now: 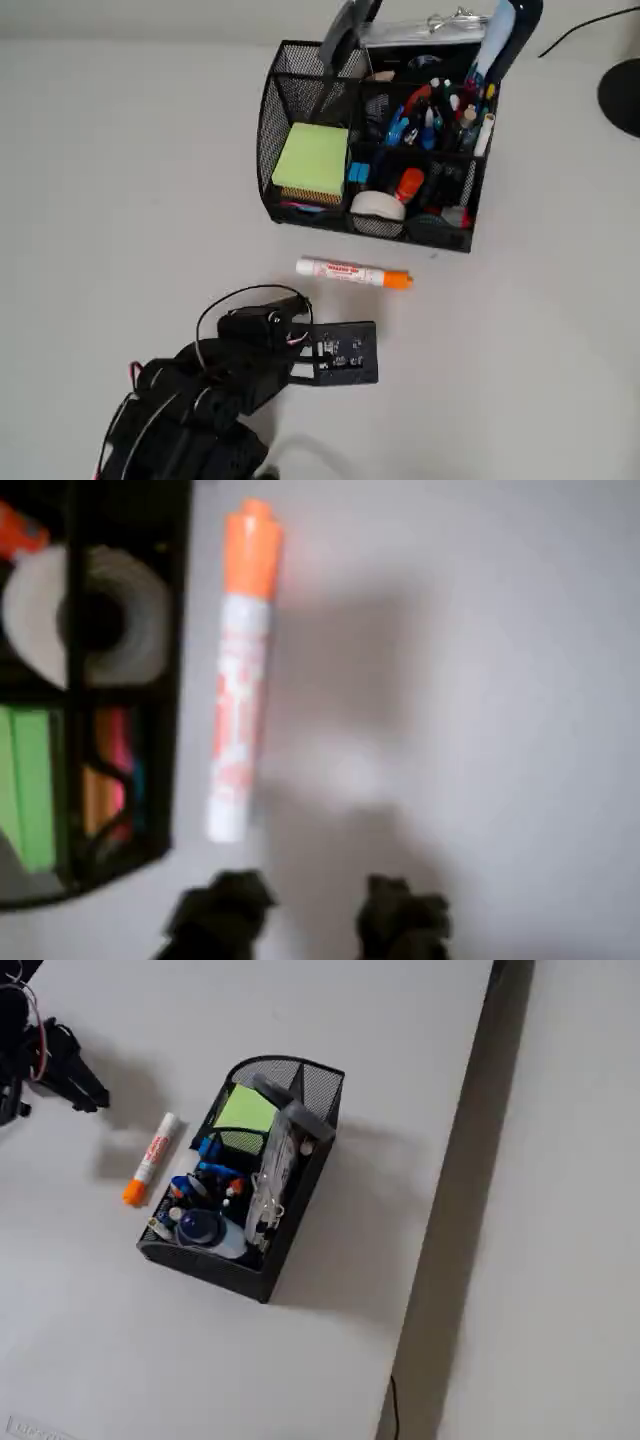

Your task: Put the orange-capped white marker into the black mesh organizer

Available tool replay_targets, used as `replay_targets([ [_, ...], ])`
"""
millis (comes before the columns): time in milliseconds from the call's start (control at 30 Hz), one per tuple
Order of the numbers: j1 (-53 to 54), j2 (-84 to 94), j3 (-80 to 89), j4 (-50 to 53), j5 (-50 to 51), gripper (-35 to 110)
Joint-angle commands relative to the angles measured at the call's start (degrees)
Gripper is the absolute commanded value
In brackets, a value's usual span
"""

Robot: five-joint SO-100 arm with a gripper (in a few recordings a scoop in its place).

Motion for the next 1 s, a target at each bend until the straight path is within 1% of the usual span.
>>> replay_targets([
  [0,-0.70,-18.02,-11.51,-6.42,0.53,25],
  [133,-0.88,-32.17,-20.74,-7.82,1.05,29],
  [467,1.76,-67.76,-45.26,-5.01,3.16,29],
  [700,4.31,-82.53,-56.25,-3.25,1.76,27],
  [833,5.45,-86.84,-59.33,-2.72,0.44,18],
  [967,5.36,-87.01,-60.47,-1.32,-1.85,0],
])
